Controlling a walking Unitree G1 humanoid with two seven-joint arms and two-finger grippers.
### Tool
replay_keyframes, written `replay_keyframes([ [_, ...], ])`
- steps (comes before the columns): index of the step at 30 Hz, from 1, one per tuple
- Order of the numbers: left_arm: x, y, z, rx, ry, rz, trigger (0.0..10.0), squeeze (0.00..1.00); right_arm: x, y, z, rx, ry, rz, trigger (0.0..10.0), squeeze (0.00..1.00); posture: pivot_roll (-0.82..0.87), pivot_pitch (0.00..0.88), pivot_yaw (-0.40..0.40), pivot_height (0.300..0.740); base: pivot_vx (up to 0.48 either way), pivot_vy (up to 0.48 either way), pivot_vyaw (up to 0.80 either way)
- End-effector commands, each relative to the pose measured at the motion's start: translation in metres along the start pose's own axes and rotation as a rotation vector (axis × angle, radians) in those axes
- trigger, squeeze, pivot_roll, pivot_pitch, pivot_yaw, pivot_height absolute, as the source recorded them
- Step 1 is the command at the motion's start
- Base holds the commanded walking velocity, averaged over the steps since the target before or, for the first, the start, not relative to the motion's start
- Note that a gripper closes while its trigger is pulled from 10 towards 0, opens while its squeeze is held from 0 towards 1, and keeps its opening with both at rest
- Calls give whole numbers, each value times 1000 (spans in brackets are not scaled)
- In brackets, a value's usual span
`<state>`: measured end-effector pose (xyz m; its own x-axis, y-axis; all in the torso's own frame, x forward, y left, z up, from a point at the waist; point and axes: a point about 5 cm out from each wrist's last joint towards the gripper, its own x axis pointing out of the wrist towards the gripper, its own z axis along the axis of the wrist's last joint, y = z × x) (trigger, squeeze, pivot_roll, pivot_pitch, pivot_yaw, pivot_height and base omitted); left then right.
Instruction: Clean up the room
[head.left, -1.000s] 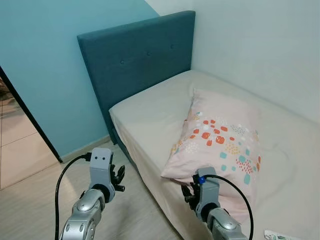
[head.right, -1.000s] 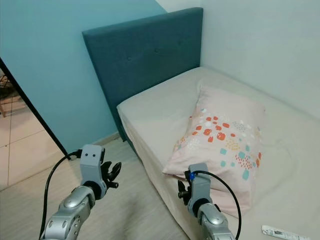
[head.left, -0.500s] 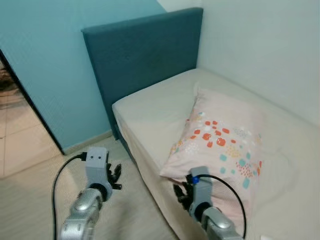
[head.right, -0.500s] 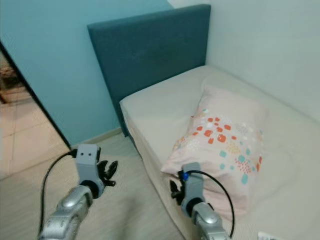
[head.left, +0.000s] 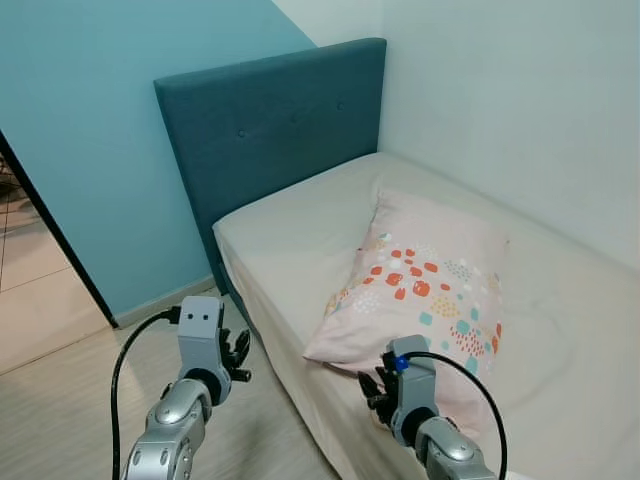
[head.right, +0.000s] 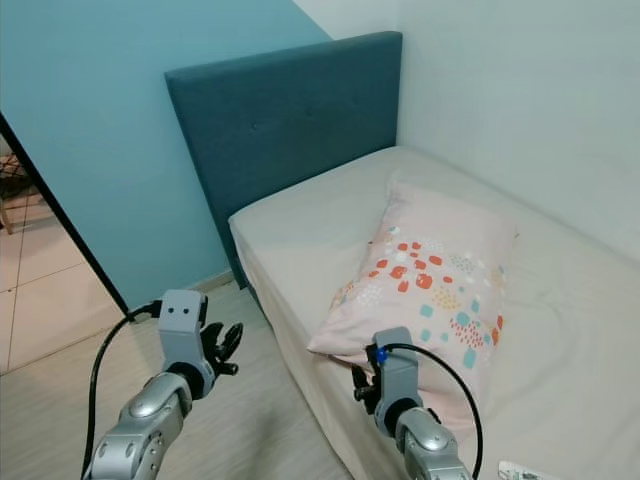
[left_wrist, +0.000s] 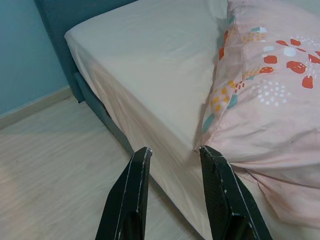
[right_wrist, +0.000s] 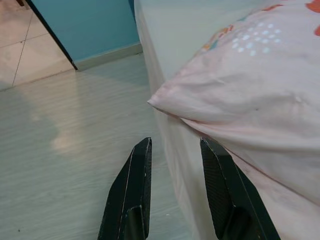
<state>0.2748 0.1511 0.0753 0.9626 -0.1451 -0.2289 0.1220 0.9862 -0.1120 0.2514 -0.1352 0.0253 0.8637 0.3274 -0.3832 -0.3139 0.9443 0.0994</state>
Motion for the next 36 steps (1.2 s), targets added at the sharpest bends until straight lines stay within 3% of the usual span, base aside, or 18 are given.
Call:
replay_keyframes([
  [1, -1, 3, -1, -6, -2, 18, 10000, 0, 1, -1, 0, -7, 6, -16, 10000, 0, 35, 0, 34, 737, 0, 0, 0],
  [9, -1, 2, -1, 1, -5, 14, 10000, 0, -2, -17, 2, 50, -21, -142, 10000, 0, 33, 0, 36, 722, 0, 0, 0],
  [36, 0, 3, 0, 1, -12, 19, 10000, 0, -3, -22, 6, 42, -38, -169, 10000, 0, 30, 14, 27, 637, 0, 0, 0],
])
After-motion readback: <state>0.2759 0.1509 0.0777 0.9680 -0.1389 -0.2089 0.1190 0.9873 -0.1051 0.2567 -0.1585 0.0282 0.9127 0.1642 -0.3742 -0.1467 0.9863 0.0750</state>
